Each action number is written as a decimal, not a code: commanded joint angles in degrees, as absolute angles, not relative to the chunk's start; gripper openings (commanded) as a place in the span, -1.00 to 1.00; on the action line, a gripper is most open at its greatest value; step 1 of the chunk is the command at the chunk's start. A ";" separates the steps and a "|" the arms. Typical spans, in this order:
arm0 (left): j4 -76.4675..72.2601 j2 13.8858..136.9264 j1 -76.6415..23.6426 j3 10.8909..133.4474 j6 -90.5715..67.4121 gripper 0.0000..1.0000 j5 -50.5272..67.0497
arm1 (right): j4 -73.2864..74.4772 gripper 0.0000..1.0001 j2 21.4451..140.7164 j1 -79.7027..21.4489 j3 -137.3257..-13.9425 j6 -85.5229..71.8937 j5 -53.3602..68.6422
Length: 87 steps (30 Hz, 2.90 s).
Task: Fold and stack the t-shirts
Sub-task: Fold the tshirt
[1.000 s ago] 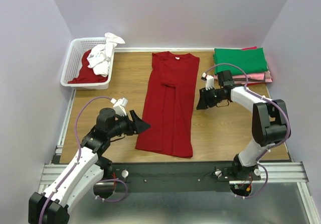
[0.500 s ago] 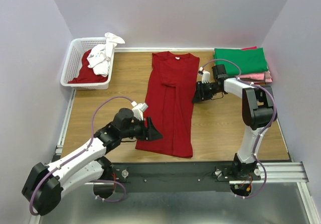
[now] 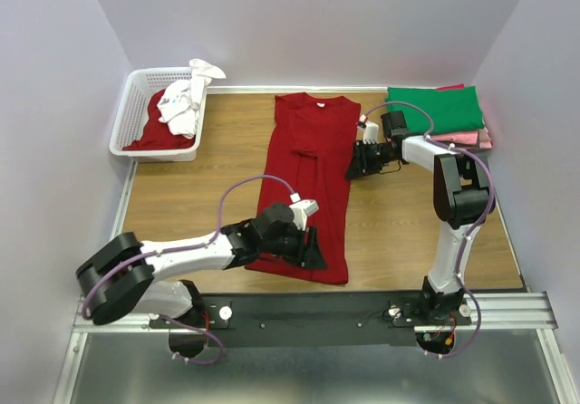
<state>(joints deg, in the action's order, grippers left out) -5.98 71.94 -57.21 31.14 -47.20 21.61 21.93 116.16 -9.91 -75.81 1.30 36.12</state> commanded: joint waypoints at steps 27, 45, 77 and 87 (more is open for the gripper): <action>-13.62 92.72 -60.65 32.70 -47.55 -0.24 21.36 | 21.36 -0.91 116.72 -8.53 -78.75 3.95 23.12; -3.12 74.64 -60.56 43.76 -37.37 0.52 14.78 | 26.62 0.09 113.66 -8.61 -82.18 13.62 25.40; 24.79 38.13 -61.35 25.23 52.82 0.58 11.07 | 39.73 0.99 66.52 -33.64 -40.95 53.88 38.50; 22.94 49.30 -64.51 23.73 55.98 0.61 11.25 | 37.53 1.00 68.65 -37.97 -43.68 50.72 38.67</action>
<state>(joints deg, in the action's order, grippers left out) 23.00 47.97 -63.70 24.34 53.56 8.91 39.48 70.00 -37.54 -41.89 52.36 39.00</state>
